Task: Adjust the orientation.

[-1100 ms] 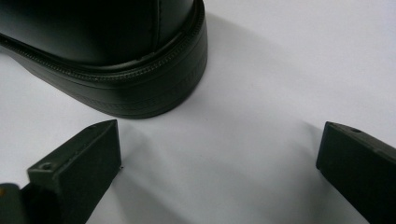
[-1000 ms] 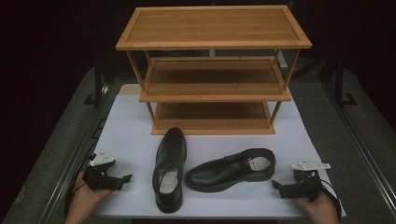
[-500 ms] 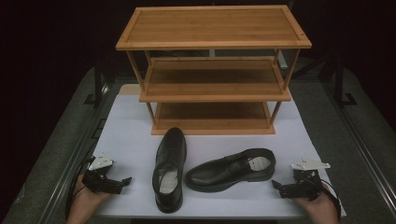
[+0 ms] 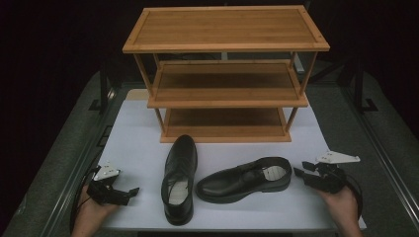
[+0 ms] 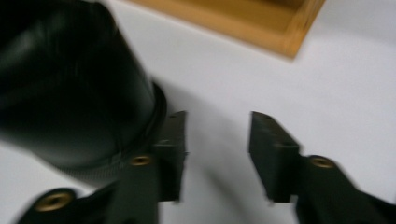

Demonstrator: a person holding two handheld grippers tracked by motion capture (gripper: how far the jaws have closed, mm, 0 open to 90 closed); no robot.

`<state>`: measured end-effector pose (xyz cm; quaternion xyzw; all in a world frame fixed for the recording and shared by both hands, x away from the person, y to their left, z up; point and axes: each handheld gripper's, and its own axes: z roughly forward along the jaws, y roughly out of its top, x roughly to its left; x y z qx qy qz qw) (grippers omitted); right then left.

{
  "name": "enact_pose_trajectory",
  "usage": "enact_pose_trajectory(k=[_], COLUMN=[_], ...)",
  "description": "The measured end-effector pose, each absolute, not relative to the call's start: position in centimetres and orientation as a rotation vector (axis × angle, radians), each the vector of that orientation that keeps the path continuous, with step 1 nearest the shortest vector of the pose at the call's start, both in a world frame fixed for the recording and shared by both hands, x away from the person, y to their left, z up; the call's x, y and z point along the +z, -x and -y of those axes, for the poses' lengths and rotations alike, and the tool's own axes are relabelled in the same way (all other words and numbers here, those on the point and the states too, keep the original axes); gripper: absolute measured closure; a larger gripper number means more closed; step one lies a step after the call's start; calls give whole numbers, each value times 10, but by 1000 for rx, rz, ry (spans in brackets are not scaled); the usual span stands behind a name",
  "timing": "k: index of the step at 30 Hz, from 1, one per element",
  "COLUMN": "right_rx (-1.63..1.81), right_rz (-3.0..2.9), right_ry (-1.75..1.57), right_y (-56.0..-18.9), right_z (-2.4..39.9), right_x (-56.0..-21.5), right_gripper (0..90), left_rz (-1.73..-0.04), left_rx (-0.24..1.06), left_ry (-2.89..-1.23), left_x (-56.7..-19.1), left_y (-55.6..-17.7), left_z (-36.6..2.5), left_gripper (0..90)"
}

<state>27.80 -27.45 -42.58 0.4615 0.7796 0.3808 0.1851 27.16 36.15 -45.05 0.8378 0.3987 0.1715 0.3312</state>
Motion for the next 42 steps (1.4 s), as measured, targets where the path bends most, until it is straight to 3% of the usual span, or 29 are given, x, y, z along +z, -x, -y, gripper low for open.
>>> enact_pose_trajectory(k=[4,8,20,42], right_rx=[1117,1143,1192,1194], right_rz=[-2221,-2275,-2454,-2547], right_ry=[-1248,-1205,-1145,-1114], right_y=[-293,-305,-337,-319], right_z=[272,267,256,256], right_x=[-419,-419,-436,-439], right_gripper=[820,896,897,898], left_rz=[-1043,-1043,-1045,-1043], left_rx=[448,448,447,448], left_ry=[-2190,-2190,-2188,-2190], left_x=[-451,-451,-451,-451], left_y=[-272,-272,-272,-272], left_z=[-362,-362,-361,-362], left_gripper=[0,0,0,0])
